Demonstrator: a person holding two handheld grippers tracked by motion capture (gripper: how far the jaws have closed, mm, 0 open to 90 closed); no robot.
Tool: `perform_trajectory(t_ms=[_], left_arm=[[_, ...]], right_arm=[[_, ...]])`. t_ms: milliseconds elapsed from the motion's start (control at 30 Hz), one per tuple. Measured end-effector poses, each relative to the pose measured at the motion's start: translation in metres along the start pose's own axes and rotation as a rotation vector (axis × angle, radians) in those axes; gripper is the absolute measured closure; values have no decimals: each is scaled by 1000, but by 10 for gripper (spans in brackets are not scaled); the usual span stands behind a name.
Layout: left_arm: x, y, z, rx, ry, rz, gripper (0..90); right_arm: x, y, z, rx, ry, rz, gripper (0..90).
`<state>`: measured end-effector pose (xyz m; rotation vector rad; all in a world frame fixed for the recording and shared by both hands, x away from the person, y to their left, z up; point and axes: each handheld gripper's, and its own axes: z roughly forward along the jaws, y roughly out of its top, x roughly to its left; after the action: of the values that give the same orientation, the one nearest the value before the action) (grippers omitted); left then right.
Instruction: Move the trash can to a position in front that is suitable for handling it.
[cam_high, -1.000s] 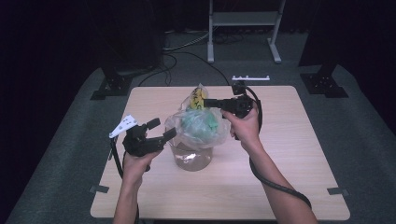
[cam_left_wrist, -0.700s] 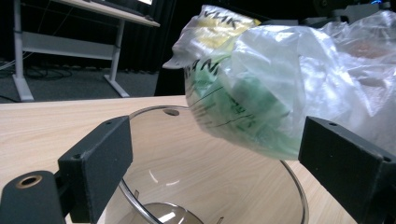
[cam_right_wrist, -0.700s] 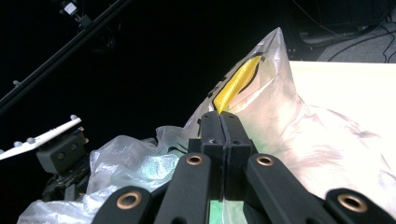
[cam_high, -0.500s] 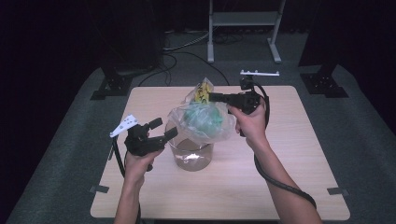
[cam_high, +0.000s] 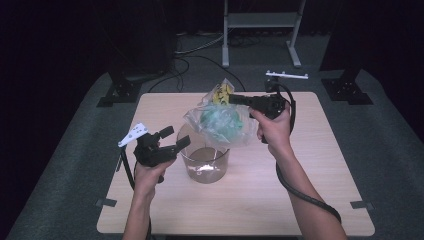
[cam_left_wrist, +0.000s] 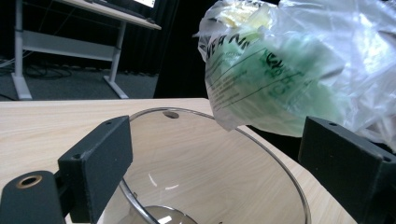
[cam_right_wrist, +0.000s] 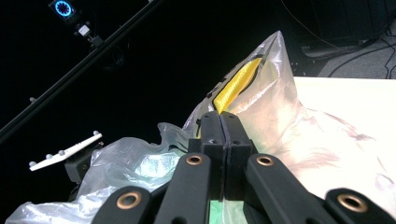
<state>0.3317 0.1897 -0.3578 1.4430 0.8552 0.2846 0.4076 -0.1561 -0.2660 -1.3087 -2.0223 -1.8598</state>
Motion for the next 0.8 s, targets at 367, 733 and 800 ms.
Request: perform_trajectory(t_ms=[367, 733, 800], left_arm=[[0, -2, -1, -6, 11, -2, 87], [-1, -2, -7, 2, 30, 13, 87], [-2, -1, -7, 2, 32, 18, 87]], right_arm=[[-7, 6, -13, -35, -2, 14, 900], [-16, 4, -24, -53, -17, 17, 900], [-20, 1, -28, -57, -23, 29, 900]])
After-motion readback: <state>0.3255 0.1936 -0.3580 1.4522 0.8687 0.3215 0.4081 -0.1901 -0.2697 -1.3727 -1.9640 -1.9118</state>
